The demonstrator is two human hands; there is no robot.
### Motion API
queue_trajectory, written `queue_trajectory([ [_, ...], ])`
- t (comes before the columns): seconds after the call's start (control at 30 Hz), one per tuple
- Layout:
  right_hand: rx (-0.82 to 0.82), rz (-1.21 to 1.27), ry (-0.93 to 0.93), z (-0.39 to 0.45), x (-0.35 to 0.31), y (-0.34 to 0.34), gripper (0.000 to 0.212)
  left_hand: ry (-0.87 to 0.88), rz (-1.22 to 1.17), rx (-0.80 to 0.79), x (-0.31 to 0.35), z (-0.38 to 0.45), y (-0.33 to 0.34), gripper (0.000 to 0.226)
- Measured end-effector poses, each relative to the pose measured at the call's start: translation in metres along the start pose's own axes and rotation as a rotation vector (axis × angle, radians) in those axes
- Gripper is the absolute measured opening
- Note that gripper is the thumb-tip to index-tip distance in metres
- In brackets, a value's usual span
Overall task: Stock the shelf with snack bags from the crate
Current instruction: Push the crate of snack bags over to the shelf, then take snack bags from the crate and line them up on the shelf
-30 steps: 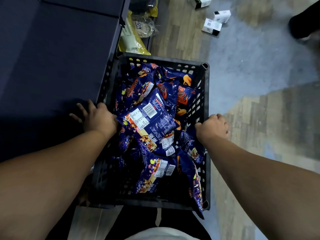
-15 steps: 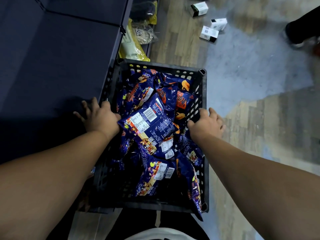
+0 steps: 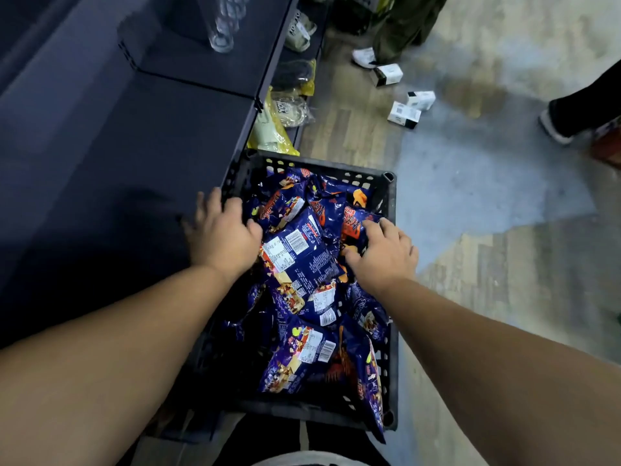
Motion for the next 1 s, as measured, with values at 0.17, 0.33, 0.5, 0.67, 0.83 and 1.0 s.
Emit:
queue_trajectory([
  [0.17,0.026,0.009,-0.060,-0.002,-0.016,-0.010,0.061,0.088,0.035,0.004,0.022,-0.013,-0.006,0.047],
  [0.33,0.029,-0.001,-0.133,-0.004,-0.025,-0.019,0.064,0.104,0.063,0.003,0.033,-0.030,-0.009,0.049],
  [0.5,0.025,-0.048,-0.267,0.001,-0.033,-0.033,0.068,0.034,0.044,0.032,0.043,-0.040,-0.012,0.049],
  [0.67,0.015,-0.110,-0.442,0.012,-0.029,-0.047,0.071,-0.079,0.045,0.077,0.065,-0.059,-0.010,0.048],
  [0.83,-0.042,-0.131,-0.637,0.019,-0.015,-0.059,0.070,-0.267,0.023,0.105,0.089,-0.089,-0.006,0.047],
  [1.0,-0.101,-0.196,-0.743,0.021,0.000,-0.065,0.069,-0.402,0.010,0.136,0.097,-0.118,-0.002,0.046],
])
Point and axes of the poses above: each hand's wrist, its own z-axis towards the middle knuckle, its own y-axis out of the palm, x = y × z, the point moved 4 cm from there along z, towards the middle knuckle, and after that the axes turned 4 degrees about z, right-handed, at the moved point
